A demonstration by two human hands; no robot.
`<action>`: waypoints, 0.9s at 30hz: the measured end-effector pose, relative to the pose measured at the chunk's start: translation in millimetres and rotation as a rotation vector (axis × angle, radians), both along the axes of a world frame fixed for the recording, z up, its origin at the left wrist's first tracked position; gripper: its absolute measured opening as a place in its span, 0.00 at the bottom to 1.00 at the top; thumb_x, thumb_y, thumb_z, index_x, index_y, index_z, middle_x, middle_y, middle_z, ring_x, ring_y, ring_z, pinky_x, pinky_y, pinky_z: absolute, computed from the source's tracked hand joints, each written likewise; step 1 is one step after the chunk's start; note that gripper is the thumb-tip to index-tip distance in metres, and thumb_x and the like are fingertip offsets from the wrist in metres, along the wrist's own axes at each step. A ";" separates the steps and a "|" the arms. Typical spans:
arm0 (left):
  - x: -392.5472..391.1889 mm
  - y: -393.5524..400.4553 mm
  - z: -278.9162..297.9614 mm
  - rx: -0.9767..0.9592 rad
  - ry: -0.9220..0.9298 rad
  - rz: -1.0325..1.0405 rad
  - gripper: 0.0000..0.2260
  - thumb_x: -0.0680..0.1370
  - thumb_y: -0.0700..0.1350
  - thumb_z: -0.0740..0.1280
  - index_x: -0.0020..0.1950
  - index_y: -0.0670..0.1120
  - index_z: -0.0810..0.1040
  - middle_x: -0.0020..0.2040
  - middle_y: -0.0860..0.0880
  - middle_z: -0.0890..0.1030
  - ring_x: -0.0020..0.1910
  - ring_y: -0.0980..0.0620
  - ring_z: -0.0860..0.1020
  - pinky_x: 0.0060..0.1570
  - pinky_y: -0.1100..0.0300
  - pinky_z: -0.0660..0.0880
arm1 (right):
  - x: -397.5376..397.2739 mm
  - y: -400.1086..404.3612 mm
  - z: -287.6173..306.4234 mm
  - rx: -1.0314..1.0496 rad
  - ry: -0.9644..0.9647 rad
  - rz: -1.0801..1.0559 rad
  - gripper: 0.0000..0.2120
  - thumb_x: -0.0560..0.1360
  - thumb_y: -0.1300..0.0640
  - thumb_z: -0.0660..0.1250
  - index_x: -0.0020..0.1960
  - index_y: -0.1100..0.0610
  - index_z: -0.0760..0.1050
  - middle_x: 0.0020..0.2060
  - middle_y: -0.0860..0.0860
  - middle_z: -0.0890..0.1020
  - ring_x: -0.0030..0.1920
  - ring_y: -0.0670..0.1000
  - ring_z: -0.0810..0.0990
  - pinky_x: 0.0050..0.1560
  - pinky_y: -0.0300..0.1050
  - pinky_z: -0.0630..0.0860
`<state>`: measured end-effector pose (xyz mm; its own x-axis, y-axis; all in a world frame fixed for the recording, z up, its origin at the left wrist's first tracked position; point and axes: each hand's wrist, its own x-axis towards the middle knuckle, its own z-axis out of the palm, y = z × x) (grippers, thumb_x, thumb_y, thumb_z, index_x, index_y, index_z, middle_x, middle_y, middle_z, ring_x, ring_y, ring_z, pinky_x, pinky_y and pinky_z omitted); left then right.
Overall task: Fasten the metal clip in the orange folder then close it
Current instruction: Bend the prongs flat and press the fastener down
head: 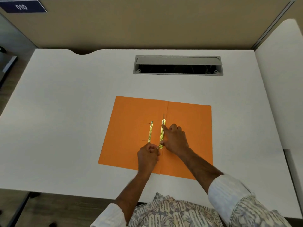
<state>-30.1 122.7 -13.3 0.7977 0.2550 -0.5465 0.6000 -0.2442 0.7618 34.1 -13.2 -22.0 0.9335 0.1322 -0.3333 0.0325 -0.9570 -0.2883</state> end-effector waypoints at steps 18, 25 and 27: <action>-9.0 -26.7 4.3 0.117 0.016 -0.046 0.05 0.74 0.40 0.68 0.39 0.43 0.81 0.33 0.44 0.84 0.35 0.41 0.83 0.37 0.46 0.82 | -2.5 2.8 6.8 -0.041 0.005 0.013 0.40 0.71 0.39 0.70 0.76 0.50 0.57 0.61 0.57 0.70 0.61 0.59 0.70 0.58 0.54 0.73; -10.9 -30.0 4.1 0.125 -0.001 -0.046 0.05 0.75 0.41 0.68 0.40 0.43 0.81 0.34 0.44 0.84 0.35 0.43 0.83 0.39 0.46 0.82 | -2.0 2.5 7.2 -0.057 0.014 0.022 0.40 0.71 0.39 0.69 0.77 0.50 0.56 0.62 0.57 0.70 0.61 0.59 0.70 0.59 0.54 0.74; -10.9 -31.0 3.7 0.127 -0.006 -0.064 0.05 0.76 0.41 0.68 0.41 0.42 0.82 0.35 0.45 0.85 0.36 0.43 0.83 0.40 0.46 0.82 | -2.4 3.0 7.1 -0.060 0.013 0.023 0.40 0.71 0.39 0.69 0.77 0.50 0.56 0.62 0.57 0.70 0.61 0.59 0.70 0.58 0.54 0.74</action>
